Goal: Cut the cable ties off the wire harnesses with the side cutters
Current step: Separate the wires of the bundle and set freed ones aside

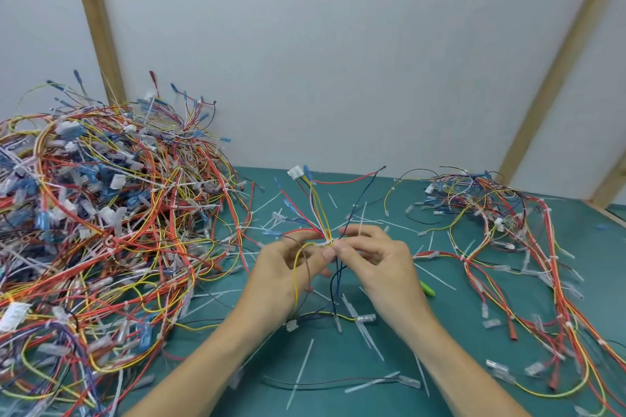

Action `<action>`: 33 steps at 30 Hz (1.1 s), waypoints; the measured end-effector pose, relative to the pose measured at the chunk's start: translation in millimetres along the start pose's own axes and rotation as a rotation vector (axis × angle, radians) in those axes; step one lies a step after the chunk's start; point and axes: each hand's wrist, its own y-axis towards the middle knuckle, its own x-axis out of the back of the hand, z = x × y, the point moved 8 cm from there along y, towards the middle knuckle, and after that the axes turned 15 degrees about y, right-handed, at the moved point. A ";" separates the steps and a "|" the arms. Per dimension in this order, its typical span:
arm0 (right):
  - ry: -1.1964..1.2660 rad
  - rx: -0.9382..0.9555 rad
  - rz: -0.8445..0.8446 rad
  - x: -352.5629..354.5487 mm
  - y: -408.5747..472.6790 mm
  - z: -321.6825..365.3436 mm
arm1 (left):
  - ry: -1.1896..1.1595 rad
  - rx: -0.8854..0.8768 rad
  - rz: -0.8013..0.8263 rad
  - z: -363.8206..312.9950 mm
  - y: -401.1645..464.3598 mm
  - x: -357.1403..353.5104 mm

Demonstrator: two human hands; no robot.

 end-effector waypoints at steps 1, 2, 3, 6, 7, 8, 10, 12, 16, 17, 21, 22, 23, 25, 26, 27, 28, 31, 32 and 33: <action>-0.051 0.010 0.002 -1.4 -1.9 2.9 | -0.019 0.017 -0.016 1.7 0.4 3.0; -0.106 0.034 -0.003 -2.2 -3.5 7.1 | -0.041 0.028 -0.019 2.6 0.9 5.3; -0.162 0.067 -0.014 -2.4 -4.5 11.9 | -0.061 0.031 -0.017 2.9 0.7 6.8; -0.304 0.159 -0.001 -2.7 -5.6 23.8 | -0.124 0.029 -0.009 2.5 0.6 5.3; -0.332 0.182 0.047 -4.7 -5.5 25.6 | -0.154 0.037 -0.021 3.1 1.3 5.5; -0.329 0.190 0.101 -6.8 -5.7 25.9 | -0.185 0.054 -0.042 3.8 2.1 7.3; -0.224 0.159 0.134 -4.5 -5.4 24.4 | -0.241 0.103 -0.097 7.5 3.6 13.9; -0.112 0.159 0.050 7.7 -2.3 26.0 | -0.291 0.156 -0.141 12.3 4.4 21.1; -0.067 0.079 0.167 7.2 0.4 19.9 | -0.377 0.201 -0.154 17.2 2.5 26.7; -0.139 0.054 0.236 1.8 -1.5 16.0 | -0.394 0.211 -0.152 18.6 1.9 27.0; -0.356 0.052 0.332 -8.1 -6.2 9.4 | -0.415 0.235 -0.144 20.3 1.3 28.7; -0.321 0.055 0.312 -7.0 -5.7 11.9 | -0.417 0.232 -0.145 20.3 1.8 29.3; -0.273 0.060 0.291 -6.2 -5.7 14.4 | -0.419 0.230 -0.140 20.1 2.1 29.1; -0.216 0.072 0.230 -5.3 -5.7 17.1 | -0.424 0.216 -0.114 18.6 2.1 26.5; -0.203 0.084 0.180 -4.2 -5.8 18.4 | -0.422 0.204 -0.094 17.2 2.0 24.4; -0.193 0.108 0.120 -2.3 -6.1 20.9 | -0.416 0.190 -0.072 14.9 1.3 22.0; -0.193 0.152 0.057 0.0 -5.9 25.3 | -0.398 0.171 -0.052 12.3 0.6 19.6; -0.204 0.294 -0.045 3.2 -6.5 41.0 | -0.260 0.090 -0.023 4.6 -2.3 12.5; -0.186 0.302 -0.042 2.3 -6.4 43.0 | -0.222 0.063 -0.014 2.4 -3.5 9.3; -0.164 0.290 -0.025 1.0 -5.9 42.7 | -0.202 0.043 -0.004 1.0 -4.4 5.5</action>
